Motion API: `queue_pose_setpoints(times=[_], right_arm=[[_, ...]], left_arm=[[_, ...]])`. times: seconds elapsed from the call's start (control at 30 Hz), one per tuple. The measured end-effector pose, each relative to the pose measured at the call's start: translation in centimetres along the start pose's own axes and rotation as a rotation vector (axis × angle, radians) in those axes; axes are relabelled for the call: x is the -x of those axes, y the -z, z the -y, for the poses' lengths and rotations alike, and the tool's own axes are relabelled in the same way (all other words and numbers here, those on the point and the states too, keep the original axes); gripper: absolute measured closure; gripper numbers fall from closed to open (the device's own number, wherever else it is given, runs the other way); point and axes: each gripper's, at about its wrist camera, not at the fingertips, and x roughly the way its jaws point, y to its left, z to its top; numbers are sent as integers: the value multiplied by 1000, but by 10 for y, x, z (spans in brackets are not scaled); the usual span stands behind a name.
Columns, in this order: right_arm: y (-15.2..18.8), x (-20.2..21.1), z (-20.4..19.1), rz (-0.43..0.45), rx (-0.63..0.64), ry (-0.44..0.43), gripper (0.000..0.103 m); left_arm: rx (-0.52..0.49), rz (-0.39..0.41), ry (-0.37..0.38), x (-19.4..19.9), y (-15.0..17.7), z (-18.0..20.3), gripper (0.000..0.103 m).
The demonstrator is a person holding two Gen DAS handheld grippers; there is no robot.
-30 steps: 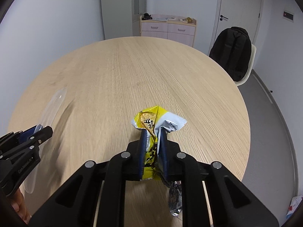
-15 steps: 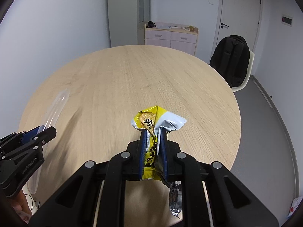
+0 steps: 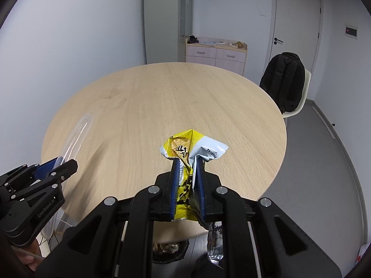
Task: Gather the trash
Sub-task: 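Lift both held items and carry them down over the bin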
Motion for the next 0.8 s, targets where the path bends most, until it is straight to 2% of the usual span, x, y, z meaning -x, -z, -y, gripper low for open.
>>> queue_pose_setpoints(times=[0.3, 0.53, 0.8], right_arm=[[36, 45, -11, 36, 13, -20, 89], [70, 60, -13, 39, 29, -33, 89], [104, 65, -14, 26, 13, -43, 89]], left_arm=[[4, 36, 12, 43, 50, -5, 76], [-1, 28, 46, 54, 94, -3, 76], [-2, 14, 85, 55, 129, -1, 76]])
